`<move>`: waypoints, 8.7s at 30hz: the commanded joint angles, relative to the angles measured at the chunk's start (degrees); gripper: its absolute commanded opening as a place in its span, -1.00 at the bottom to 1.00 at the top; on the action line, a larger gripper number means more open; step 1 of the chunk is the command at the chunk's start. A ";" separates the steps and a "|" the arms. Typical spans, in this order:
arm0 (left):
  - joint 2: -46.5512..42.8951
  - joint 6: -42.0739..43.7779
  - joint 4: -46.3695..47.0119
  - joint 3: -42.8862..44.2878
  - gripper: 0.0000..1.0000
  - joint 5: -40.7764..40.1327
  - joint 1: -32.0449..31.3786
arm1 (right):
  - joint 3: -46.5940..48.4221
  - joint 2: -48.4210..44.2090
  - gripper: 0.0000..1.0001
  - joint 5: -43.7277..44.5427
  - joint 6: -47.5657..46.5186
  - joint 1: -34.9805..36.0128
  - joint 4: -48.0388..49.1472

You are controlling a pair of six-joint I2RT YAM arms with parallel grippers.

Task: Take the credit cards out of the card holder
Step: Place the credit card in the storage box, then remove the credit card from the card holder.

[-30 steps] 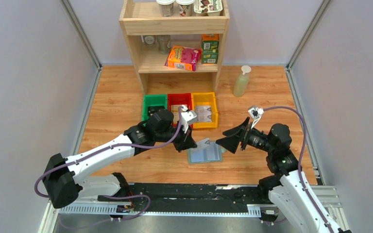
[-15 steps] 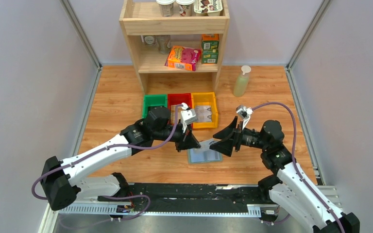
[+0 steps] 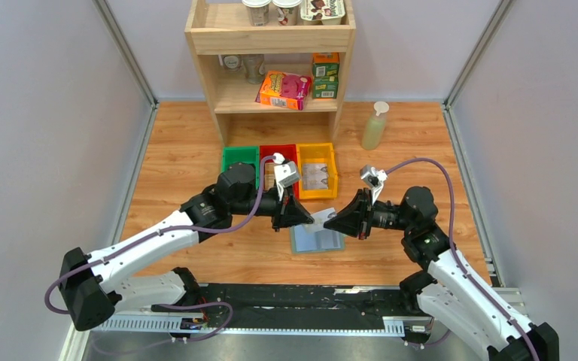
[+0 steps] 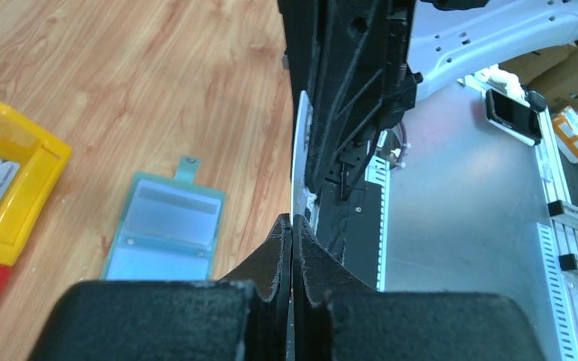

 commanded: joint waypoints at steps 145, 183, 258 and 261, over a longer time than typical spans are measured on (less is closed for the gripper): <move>27.67 -32.09 -2.71 -5.70 -0.09 -35.93 -3.31 | 13.36 36.10 0.33 58.15 11.21 17.14 -33.44; 8.34 -43.00 3.27 -19.24 -0.09 -46.48 -3.23 | 20.56 40.78 0.28 42.75 10.17 22.32 -23.50; 23.46 -41.31 6.61 -11.50 -0.13 -36.70 -3.49 | 16.61 33.55 0.31 40.48 8.66 19.07 -27.12; 22.40 -41.84 6.78 -12.46 -0.13 -37.42 -3.49 | 16.78 34.61 0.32 39.08 8.84 19.25 -26.15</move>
